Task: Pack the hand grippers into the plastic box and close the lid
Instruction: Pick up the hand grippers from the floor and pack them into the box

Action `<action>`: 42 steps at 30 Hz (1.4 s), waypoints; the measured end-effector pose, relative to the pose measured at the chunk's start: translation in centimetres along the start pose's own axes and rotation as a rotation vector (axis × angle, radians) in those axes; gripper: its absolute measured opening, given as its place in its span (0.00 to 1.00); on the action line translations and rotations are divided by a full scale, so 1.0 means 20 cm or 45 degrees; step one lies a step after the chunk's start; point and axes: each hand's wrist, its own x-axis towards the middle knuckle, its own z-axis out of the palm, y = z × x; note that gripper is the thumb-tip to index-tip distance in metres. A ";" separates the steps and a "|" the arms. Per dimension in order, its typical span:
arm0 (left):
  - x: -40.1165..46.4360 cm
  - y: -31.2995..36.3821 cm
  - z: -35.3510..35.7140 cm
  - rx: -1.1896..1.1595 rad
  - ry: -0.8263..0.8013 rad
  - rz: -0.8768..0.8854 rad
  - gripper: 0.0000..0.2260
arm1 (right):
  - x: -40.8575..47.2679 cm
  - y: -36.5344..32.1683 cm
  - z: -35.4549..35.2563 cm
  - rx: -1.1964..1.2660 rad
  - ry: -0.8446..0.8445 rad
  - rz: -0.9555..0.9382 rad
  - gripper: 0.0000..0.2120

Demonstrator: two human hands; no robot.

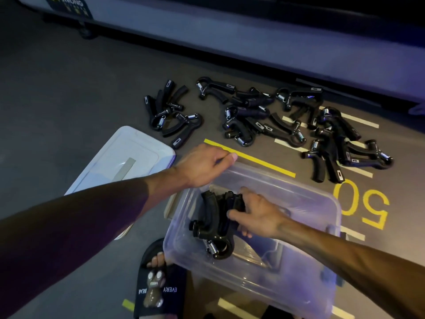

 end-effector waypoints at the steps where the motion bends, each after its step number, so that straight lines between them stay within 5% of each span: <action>1: 0.00 0.00 0.00 0.007 0.001 0.001 0.24 | 0.02 0.00 0.01 0.005 -0.006 0.004 0.11; 12: 0.00 0.00 0.00 0.001 0.001 -0.007 0.22 | 0.05 0.02 0.06 0.092 0.037 -0.026 0.19; 16: 0.00 0.01 0.00 -0.004 -0.001 0.000 0.23 | 0.04 0.03 0.06 -0.056 0.041 -0.060 0.31; 22: 0.00 0.01 -0.01 -0.024 -0.022 -0.016 0.24 | 0.03 0.03 0.06 -0.157 0.004 -0.107 0.35; 42: -0.01 0.04 -0.03 -0.036 -0.017 -0.034 0.23 | 0.06 0.01 0.04 -0.133 -0.061 -0.042 0.26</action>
